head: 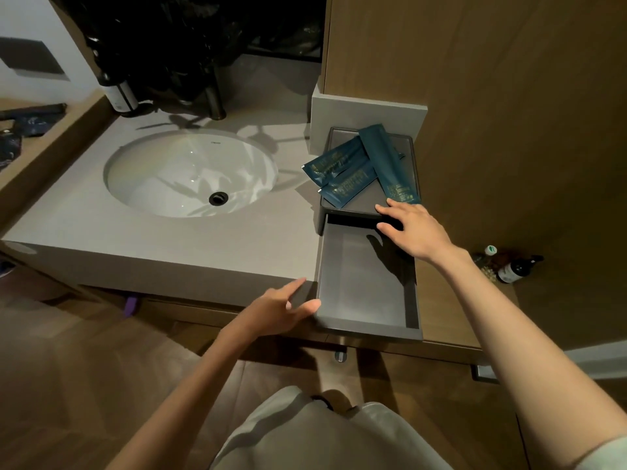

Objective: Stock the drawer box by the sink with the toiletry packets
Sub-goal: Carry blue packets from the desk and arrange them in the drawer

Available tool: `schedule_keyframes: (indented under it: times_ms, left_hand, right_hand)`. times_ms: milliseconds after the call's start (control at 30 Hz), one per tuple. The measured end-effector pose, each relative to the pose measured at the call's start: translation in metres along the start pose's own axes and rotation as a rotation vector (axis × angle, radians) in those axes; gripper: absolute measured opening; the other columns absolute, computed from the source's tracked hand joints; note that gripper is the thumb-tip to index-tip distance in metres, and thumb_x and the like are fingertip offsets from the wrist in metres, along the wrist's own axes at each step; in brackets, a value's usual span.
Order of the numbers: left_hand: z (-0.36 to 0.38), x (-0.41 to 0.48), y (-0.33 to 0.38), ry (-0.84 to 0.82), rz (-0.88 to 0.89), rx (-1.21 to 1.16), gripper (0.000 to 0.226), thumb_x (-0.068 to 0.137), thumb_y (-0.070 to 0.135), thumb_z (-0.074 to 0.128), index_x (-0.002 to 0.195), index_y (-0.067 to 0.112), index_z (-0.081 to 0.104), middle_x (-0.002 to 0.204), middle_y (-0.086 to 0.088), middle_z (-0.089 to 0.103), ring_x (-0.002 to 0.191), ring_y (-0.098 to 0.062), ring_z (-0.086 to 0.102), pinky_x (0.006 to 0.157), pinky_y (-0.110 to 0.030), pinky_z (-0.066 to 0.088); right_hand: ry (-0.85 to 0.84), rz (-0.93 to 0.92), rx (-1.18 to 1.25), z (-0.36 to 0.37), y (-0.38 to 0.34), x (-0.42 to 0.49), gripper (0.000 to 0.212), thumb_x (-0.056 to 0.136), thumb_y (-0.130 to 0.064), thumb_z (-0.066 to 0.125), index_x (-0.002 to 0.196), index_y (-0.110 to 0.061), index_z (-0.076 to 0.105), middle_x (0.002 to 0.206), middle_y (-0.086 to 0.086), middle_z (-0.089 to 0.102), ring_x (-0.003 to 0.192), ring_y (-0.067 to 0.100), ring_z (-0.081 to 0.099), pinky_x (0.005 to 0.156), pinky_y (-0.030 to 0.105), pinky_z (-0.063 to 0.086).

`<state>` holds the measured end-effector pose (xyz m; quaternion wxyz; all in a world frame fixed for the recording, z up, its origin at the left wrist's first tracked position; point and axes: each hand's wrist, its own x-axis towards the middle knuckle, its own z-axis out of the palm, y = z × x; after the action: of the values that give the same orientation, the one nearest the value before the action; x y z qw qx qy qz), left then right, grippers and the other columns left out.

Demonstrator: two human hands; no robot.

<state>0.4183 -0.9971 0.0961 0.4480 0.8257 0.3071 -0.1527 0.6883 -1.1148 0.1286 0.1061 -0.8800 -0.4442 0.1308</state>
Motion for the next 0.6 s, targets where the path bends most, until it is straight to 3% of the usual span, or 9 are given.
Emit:
schedule_keyframes:
  times_ms: [100,200,300,433,600]
  left_hand:
    - [-0.034,0.009,0.024,0.18,0.06,-0.048,0.063,0.092,0.047,0.052,0.146,0.021,0.034,0.137,-0.014,0.049,0.122,-0.026,0.052,0.099,-0.027,0.039]
    - [-0.069,0.037,0.052,0.379,0.162,-0.131,0.056,0.092,0.042,0.053,0.142,0.019,0.04,0.135,-0.015,0.05,0.116,-0.03,0.057,0.096,-0.035,0.045]
    - [-0.096,0.077,0.075,0.543,0.222,-0.119,0.052,0.091,0.037,0.056,0.139,0.022,0.044,0.134,-0.015,0.046,0.124,-0.027,0.047,0.104,-0.041,0.04]
    - [-0.116,0.127,0.102,0.565,0.21,0.039,0.055,0.091,0.038,0.055,0.141,0.023,0.039,0.134,-0.016,0.045,0.13,-0.032,0.033,0.107,-0.04,0.029]
    - [-0.124,0.174,0.108,0.503,0.106,0.141,0.067,0.086,0.045,0.061,0.144,0.025,0.035,0.135,-0.017,0.045,0.128,-0.036,0.034,0.103,-0.043,0.034]
  right_hand:
    - [-0.029,-0.001,-0.024,-0.007,-0.001,0.005,0.045,0.098,-0.046,0.042,0.141,-0.035,0.044,0.152,-0.003,0.037,0.14,0.026,0.031,0.109,0.047,0.036]
    - [-0.006,-0.015,-0.026,-0.017,-0.004,0.01,0.038,0.098,-0.044,0.044,0.134,-0.035,0.052,0.144,-0.003,0.049,0.133,0.022,0.042,0.1,0.044,0.044]
    - [0.135,-0.026,-0.018,-0.022,-0.006,0.017,0.034,0.097,-0.036,0.047,0.129,-0.031,0.057,0.137,-0.002,0.055,0.126,0.022,0.048,0.094,0.042,0.048]
    - [0.277,0.049,0.031,-0.025,-0.008,0.033,0.037,0.096,-0.028,0.051,0.133,-0.025,0.053,0.142,0.001,0.049,0.128,0.024,0.042,0.098,0.042,0.044]
    - [0.239,0.127,0.042,-0.023,-0.008,0.058,0.05,0.094,-0.029,0.055,0.142,-0.024,0.041,0.151,0.005,0.037,0.135,0.028,0.035,0.106,0.043,0.039]
